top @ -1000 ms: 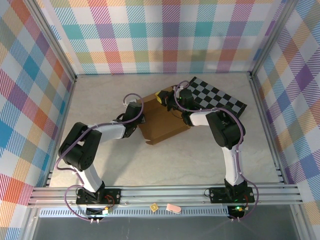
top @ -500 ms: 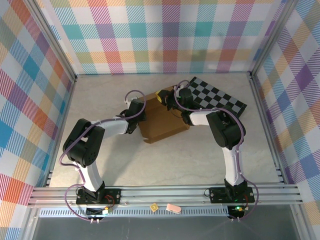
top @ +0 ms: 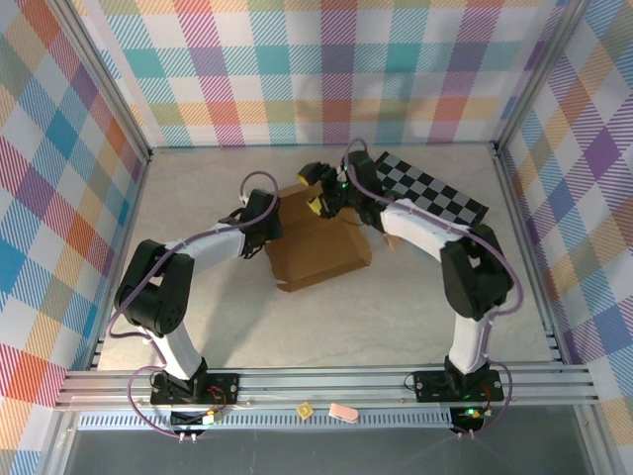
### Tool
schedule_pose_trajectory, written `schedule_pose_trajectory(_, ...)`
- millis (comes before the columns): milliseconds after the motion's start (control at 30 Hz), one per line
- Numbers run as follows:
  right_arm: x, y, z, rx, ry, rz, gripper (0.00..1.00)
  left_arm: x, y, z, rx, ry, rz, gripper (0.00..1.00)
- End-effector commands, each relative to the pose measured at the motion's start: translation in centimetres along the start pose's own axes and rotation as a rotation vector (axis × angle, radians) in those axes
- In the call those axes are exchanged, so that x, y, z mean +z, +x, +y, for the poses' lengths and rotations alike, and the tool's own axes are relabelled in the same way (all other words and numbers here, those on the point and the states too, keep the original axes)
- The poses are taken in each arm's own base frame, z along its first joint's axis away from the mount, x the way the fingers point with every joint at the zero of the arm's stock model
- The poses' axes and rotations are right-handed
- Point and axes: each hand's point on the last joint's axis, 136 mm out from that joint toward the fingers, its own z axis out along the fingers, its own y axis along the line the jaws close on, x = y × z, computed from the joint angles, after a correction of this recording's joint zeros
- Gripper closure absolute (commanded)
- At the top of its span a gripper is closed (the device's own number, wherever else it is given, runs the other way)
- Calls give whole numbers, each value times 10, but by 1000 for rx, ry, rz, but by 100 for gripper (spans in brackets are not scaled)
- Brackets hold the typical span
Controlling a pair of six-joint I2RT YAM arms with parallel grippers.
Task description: Fold the paper box
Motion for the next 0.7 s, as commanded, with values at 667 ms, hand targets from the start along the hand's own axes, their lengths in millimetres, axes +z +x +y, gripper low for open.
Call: schedule_pose_trajectory(667,-102,-86,46,-171,188,-122,36,-91,-39,-24,23,137,274,100)
